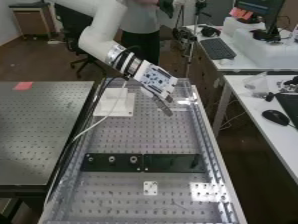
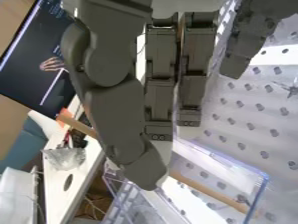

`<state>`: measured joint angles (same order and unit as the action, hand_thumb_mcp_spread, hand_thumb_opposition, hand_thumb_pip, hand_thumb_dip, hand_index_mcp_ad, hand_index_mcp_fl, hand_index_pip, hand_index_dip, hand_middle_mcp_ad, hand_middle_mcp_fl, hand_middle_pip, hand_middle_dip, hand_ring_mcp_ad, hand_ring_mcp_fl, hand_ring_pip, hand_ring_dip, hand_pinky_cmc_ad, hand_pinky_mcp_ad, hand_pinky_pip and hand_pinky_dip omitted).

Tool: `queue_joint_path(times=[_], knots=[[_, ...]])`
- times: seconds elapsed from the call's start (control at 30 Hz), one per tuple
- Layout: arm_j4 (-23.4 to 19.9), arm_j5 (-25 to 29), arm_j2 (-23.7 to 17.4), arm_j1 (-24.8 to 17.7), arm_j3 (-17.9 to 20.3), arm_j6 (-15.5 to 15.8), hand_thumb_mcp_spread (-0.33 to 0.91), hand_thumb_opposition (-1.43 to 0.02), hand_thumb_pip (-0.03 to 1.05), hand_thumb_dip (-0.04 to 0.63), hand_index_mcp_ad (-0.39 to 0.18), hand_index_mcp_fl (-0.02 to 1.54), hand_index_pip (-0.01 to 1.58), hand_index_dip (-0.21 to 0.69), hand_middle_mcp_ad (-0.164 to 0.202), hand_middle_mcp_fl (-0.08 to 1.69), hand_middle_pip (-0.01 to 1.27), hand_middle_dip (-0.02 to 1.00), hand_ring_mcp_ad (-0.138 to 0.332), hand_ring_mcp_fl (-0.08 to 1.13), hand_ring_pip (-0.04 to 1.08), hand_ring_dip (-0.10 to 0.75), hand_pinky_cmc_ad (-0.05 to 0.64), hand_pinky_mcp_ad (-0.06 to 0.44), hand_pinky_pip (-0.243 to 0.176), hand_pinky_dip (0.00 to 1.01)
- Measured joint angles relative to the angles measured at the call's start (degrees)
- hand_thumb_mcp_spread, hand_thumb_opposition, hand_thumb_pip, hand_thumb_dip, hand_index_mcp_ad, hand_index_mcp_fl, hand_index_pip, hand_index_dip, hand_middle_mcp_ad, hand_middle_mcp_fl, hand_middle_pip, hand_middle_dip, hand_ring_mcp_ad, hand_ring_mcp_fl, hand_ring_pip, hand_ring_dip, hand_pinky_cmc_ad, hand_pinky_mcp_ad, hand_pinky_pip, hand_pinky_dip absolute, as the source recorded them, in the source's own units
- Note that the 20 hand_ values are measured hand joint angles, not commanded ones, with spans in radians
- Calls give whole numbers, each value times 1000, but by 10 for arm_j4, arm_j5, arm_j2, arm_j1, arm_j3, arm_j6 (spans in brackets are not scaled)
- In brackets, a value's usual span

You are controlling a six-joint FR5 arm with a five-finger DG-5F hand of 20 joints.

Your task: Grab the chopstick and place it in the clear container

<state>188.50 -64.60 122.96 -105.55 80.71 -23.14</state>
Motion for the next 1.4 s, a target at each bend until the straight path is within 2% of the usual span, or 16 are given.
queue_joint_path(times=[0.27,0.7,0.83,0.93,1.03,1.07,1.1,1.17,1.3,1.4], knots=[[-14,9,2,0,-4,6,878,-1096,419,300,-138,1208,485,433,42,1236,323,700,68,860,86,543,363,297,51,155],[-5,13,4,0,-6,4,878,-1096,419,319,-138,1208,485,433,42,1232,332,686,66,864,86,543,363,297,59,155],[-4,13,3,0,-8,15,866,-1096,419,319,-138,1208,485,433,42,1232,332,686,66,860,86,543,363,297,63,155],[-4,12,2,0,-10,28,852,-1108,419,326,-138,1210,468,433,38,1230,333,686,70,827,87,539,361,295,63,155],[-2,9,2,1,-12,34,843,-1108,387,325,-168,1210,466,433,38,1241,319,686,66,796,87,534,361,295,65,155],[-2,8,2,1,-13,35,827,-1108,387,325,-176,1208,461,435,38,1229,307,688,70,763,86,531,361,295,65,155],[-2,7,2,1,-13,36,801,-1108,387,325,-209,1208,456,435,38,1203,297,688,70,740,82,531,361,298,65,155],[0,3,2,1,-14,40,730,-1096,386,325,-220,1206,405,435,42,1183,271,688,66,717,79,529,361,295,65,155],[0,-6,3,1,-14,44,646,-927,365,323,-216,1070,319,436,40,1098,227,688,68,628,73,517,361,295,65,155],[1,-9,4,1,-16,47,613,-894,380,311,-216,997,278,405,44,1014,190,688,70,562,73,515,361,295,65,155]])
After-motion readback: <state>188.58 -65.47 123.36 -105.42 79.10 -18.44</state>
